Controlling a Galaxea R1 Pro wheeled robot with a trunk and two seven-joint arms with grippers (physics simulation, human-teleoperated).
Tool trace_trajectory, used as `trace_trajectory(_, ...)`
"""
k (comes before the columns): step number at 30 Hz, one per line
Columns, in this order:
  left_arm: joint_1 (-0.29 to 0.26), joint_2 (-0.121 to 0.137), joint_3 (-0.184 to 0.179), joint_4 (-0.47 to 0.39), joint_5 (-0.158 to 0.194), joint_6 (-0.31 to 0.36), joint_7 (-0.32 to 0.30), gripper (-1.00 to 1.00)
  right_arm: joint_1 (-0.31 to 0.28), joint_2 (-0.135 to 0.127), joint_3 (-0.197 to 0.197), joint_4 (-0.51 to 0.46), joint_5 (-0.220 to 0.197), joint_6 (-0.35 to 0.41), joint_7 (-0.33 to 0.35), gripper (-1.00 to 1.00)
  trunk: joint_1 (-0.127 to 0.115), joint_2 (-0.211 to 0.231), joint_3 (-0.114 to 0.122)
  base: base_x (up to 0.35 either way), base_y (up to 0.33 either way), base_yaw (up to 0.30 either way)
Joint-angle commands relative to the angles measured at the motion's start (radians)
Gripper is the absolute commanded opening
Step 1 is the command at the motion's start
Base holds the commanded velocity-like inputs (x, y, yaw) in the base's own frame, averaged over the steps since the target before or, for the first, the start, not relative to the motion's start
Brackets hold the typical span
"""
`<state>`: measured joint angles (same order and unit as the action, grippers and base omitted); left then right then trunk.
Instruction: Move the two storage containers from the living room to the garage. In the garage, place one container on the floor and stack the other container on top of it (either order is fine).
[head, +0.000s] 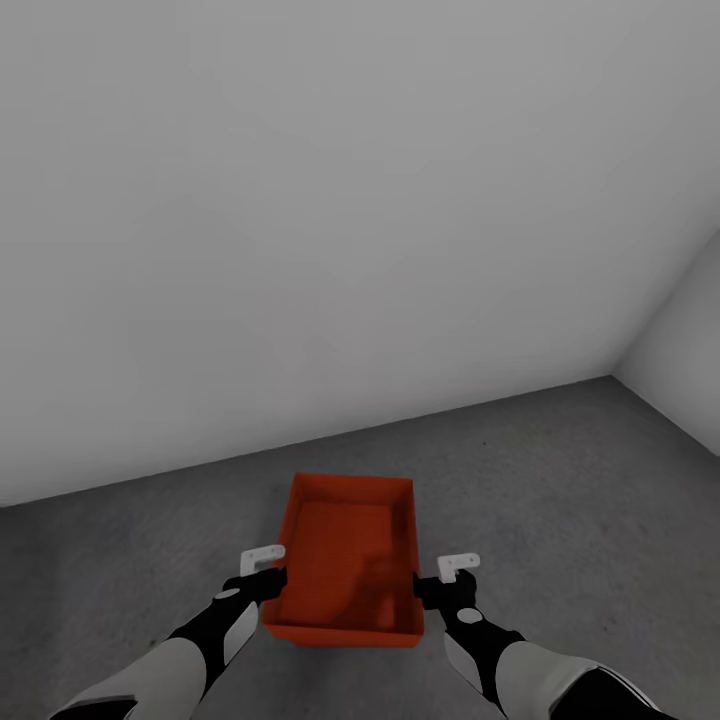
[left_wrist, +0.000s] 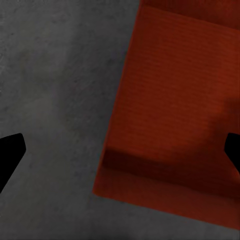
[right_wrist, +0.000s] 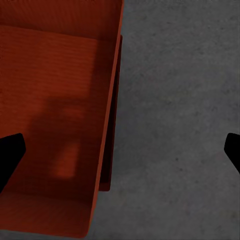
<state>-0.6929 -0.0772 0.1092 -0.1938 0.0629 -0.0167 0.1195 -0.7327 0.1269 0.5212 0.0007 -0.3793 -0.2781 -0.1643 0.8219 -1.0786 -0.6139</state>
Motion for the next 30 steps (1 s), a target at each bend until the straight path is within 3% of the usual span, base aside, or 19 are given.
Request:
trace_trajectory(1, 0.0, 0.0, 0.004, 0.0, 0.007, -0.002, 0.001, 1.0, -0.001, 0.0, 0.008, 0.001, -0.007, -0.003, -0.003, 1.0, 0.0, -0.001, -0.001, 0.0, 0.0, 0.0)
trace_trajectory(10, 0.0, -0.002, 0.004, 0.004, 0.009, -0.002, 0.0, 1.0, -0.001, 0.0, 0.009, 0.001, -0.007, -0.003, -0.003, 1.0, 0.0, -0.001, -0.001, -0.071, 0.0, 0.0)
trace_trajectory(30, 0.0, -0.003, 0.004, 0.007, 0.011, 0.0, -0.001, 1.0, -0.001, 0.0, 0.009, 0.001, -0.009, -0.003, -0.003, 1.0, 0.0, -0.001, -0.001, -0.331, 0.0, 0.0)
